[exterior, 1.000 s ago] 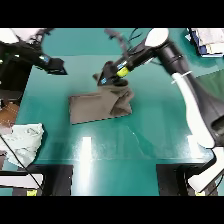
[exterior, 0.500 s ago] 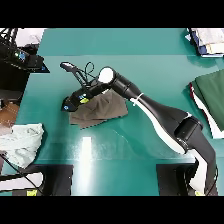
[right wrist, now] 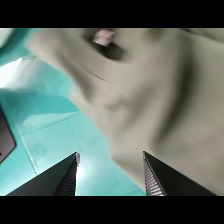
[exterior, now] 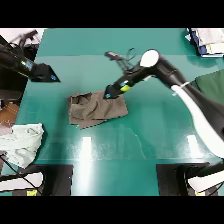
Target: Fold the shirts.
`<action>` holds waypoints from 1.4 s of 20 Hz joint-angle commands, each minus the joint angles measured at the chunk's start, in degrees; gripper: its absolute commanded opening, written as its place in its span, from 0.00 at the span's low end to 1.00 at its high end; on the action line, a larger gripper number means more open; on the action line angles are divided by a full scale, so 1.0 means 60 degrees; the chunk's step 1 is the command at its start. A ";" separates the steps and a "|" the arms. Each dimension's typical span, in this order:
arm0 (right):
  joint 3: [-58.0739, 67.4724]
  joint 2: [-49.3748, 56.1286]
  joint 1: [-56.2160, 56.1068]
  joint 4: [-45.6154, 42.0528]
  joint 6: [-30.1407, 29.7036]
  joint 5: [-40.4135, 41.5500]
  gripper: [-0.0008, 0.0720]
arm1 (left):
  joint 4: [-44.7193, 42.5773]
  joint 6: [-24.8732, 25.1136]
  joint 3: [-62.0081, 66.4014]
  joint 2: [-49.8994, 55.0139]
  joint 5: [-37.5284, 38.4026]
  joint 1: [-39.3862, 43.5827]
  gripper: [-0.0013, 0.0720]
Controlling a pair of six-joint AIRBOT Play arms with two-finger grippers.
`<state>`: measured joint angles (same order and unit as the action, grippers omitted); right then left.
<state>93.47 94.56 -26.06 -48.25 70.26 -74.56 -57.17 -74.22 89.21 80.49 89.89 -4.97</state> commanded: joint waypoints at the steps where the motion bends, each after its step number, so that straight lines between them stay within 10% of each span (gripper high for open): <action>1: -0.1483 -0.0976 0.1009 -0.0138 0.0080 0.0211 0.63 | 0.0852 0.0058 -0.1803 -0.0004 0.0124 0.0000 0.86; 10: -0.3209 -0.2087 0.1228 -0.0142 0.0080 0.1005 0.63 | 0.0805 0.0423 -0.3825 -0.0004 -0.1603 0.1126 0.85; 11: -0.3220 -0.2095 0.1228 -0.0142 0.0080 0.0976 0.63 | 0.0816 0.0353 -0.3825 -0.0004 -0.1548 0.1126 0.55; 12: -0.3217 -0.2095 0.1228 -0.0142 0.0080 0.0911 0.63 | 0.0798 0.0386 -0.3825 -0.0007 -0.1388 0.1100 0.05; 20: -0.3217 -0.2095 0.1228 -0.0142 0.0080 0.0878 0.63 | -0.3144 0.0018 -0.4597 -0.0790 0.0423 0.1377 0.05; 21: -0.3217 -0.2095 0.1228 -0.0142 0.0080 0.0933 0.63 | -0.3144 -0.0076 -0.4907 -0.0801 0.0437 0.1381 0.19; 23: -0.3217 -0.2095 0.1228 -0.0142 0.0080 0.0922 0.63 | -0.3122 -0.0178 -0.5490 -0.0801 0.0226 0.1381 1.00; 28: -0.3217 -0.2091 0.1228 -0.0208 0.0080 0.0798 0.64 | -0.3115 -0.0171 -0.5013 -0.1326 -0.0845 0.1377 0.99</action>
<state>74.19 82.00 -18.74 -49.21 70.74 -69.23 -75.02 -74.94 57.74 74.50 88.47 3.27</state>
